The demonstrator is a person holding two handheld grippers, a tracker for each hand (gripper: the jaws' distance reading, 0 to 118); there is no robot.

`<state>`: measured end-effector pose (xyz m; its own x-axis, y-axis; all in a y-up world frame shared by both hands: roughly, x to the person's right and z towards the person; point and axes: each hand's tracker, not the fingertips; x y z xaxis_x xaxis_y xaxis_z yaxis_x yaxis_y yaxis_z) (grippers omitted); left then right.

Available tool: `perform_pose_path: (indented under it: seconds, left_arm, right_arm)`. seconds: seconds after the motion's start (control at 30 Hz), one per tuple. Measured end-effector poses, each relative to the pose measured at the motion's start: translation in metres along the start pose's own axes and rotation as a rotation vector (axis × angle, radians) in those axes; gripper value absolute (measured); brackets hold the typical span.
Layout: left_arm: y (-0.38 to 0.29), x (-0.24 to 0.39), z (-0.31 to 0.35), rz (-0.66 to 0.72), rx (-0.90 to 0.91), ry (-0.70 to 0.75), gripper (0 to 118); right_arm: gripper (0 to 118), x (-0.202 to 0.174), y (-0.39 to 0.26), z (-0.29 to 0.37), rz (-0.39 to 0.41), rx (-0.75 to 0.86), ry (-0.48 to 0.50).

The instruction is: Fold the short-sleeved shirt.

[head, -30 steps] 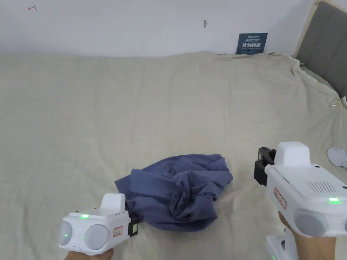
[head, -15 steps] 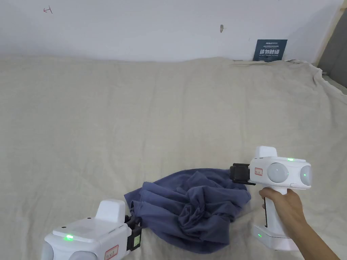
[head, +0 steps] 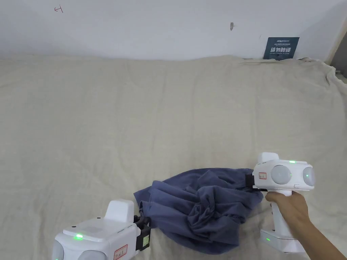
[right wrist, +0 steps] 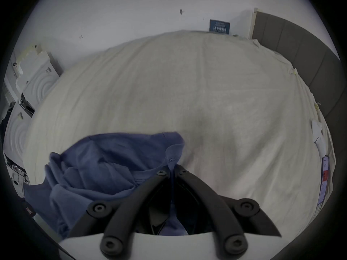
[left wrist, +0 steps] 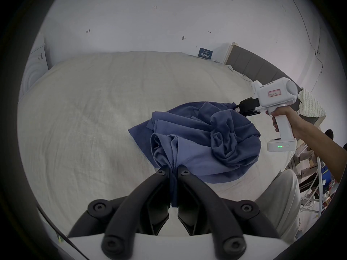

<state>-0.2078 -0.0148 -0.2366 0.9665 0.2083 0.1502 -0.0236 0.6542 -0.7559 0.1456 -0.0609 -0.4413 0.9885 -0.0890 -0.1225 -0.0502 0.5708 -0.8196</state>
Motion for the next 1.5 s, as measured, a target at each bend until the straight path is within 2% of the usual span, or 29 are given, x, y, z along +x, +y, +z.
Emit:
perform_pose_path:
  seconds: [0.23, 0.37, 0.53, 0.77, 1.07, 1.23, 1.27, 1.5]
  left_arm:
    - [0.006, -0.005, 0.016, 0.022, 0.042, -0.003, 3]
    - [0.02, -0.016, 0.033, 0.067, 0.094, -0.013, 3]
    - [0.05, -0.038, 0.062, 0.116, 0.195, 0.02, 3]
    - [0.11, -0.076, 0.099, 0.128, 0.305, 0.107, 3]
    - [0.206, -0.097, 0.119, 0.127, 0.369, 0.169, 3]
    - [0.263, -0.095, 0.11, 0.075, 0.358, 0.193, 3]
    - [0.274, -0.095, 0.107, 0.063, 0.354, 0.207, 3]
    - [0.328, -0.107, 0.094, 0.026, 0.375, 0.27, 3]
  right_arm:
    - [1, 0.002, 0.001, 0.078, -0.009, 0.142, 0.064]
    - [1, 0.008, 0.005, 0.133, -0.046, 0.264, 0.106]
    - [1, 0.028, 0.023, 0.195, -0.07, 0.403, 0.101]
    - [1, 0.061, 0.055, 0.252, -0.096, 0.51, 0.036]
    - [1, 0.089, 0.115, 0.272, -0.153, 0.573, -0.005]
    - [1, 0.089, 0.159, 0.264, -0.167, 0.594, -0.004]
    - [1, 0.072, 0.158, 0.272, -0.168, 0.598, -0.011]
    - [1, 0.072, 0.207, 0.253, -0.154, 0.631, -0.044]
